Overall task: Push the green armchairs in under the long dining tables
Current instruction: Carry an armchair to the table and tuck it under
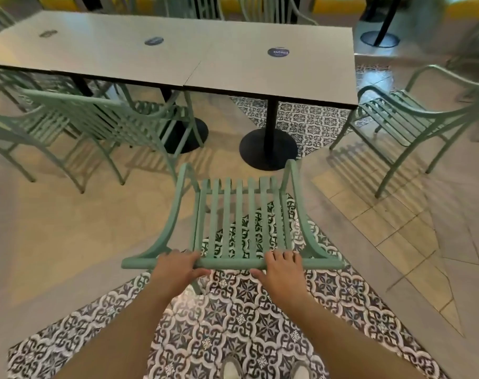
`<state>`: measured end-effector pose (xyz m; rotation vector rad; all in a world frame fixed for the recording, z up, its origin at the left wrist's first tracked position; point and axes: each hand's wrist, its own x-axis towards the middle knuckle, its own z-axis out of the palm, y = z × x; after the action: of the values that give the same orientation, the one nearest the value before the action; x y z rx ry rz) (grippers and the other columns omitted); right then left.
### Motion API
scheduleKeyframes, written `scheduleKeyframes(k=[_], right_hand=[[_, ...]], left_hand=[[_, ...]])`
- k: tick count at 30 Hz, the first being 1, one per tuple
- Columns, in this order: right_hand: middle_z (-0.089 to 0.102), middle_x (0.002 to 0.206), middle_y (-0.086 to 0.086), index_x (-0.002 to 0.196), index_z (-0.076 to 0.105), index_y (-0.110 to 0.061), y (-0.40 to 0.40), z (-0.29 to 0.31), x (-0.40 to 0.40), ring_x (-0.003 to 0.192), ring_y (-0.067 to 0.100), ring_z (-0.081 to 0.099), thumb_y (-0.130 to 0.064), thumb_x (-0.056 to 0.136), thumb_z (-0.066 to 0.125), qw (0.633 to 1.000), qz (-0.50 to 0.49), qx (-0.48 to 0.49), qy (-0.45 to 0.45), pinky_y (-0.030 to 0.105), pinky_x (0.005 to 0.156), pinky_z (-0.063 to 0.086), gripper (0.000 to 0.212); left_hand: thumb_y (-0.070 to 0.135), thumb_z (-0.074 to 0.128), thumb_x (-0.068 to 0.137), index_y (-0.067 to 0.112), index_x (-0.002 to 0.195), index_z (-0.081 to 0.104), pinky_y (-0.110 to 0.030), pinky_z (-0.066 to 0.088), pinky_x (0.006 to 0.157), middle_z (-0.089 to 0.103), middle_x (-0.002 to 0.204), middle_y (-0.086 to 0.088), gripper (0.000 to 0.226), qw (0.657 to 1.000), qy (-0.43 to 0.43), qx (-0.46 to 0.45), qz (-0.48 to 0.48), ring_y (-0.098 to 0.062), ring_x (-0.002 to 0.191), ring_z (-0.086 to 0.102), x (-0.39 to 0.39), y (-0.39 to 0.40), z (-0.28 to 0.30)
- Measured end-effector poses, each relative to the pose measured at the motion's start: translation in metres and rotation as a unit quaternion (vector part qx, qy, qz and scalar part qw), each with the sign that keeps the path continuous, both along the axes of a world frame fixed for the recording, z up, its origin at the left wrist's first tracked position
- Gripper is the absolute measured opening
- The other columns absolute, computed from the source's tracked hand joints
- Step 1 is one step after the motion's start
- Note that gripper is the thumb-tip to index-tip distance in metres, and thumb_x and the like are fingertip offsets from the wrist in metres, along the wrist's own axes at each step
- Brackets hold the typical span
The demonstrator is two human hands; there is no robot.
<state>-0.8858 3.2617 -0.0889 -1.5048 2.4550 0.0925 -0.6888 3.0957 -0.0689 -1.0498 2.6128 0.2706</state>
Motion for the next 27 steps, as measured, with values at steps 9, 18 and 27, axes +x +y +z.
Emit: scheduleKeyframes(k=[9, 18, 27], right_hand=[[0.045, 0.132, -0.004, 0.129, 0.047, -0.025, -0.003, 0.015, 0.0, 0.127, 0.018, 0.041, -0.055, 0.088, 0.053, 0.863, -0.389, -0.306, -0.102, 0.037, 0.106, 0.028, 0.051], [0.046, 0.135, 0.014, 0.142, 0.034, -0.013, -0.016, 0.037, -0.011, 0.123, 0.038, 0.048, -0.034, 0.085, 0.069, 0.205, -0.686, -0.348, -0.605, 0.062, 0.1, 0.04, 0.07], [0.05, 0.126, 0.017, 0.127, 0.045, -0.005, -0.037, 0.026, -0.016, 0.121, 0.038, 0.049, -0.007, 0.09, 0.059, 0.189, -0.709, -0.291, -0.614, 0.057, 0.101, 0.041, 0.039]], left_hand=[[0.071, 0.05, 0.084, 0.024, 0.104, 0.065, -0.047, 0.032, 0.107, 0.064, 0.106, 0.004, 0.053, 0.954, 0.195, -0.046, 0.223, -0.021, 0.106, 0.057, 0.037, -0.037, -0.009], [0.028, 0.072, 0.085, 0.007, 0.137, 0.037, -0.057, 0.055, 0.08, 0.047, 0.132, -0.025, 0.065, 0.43, 0.447, 0.271, 0.736, -0.044, 0.113, 0.055, 0.061, -0.064, -0.005], [0.014, 0.057, 0.095, 0.002, 0.137, 0.04, -0.049, 0.05, 0.097, 0.051, 0.134, -0.019, 0.047, 0.247, 0.441, 0.414, 0.757, -0.035, 0.122, 0.053, 0.043, -0.066, -0.008]])
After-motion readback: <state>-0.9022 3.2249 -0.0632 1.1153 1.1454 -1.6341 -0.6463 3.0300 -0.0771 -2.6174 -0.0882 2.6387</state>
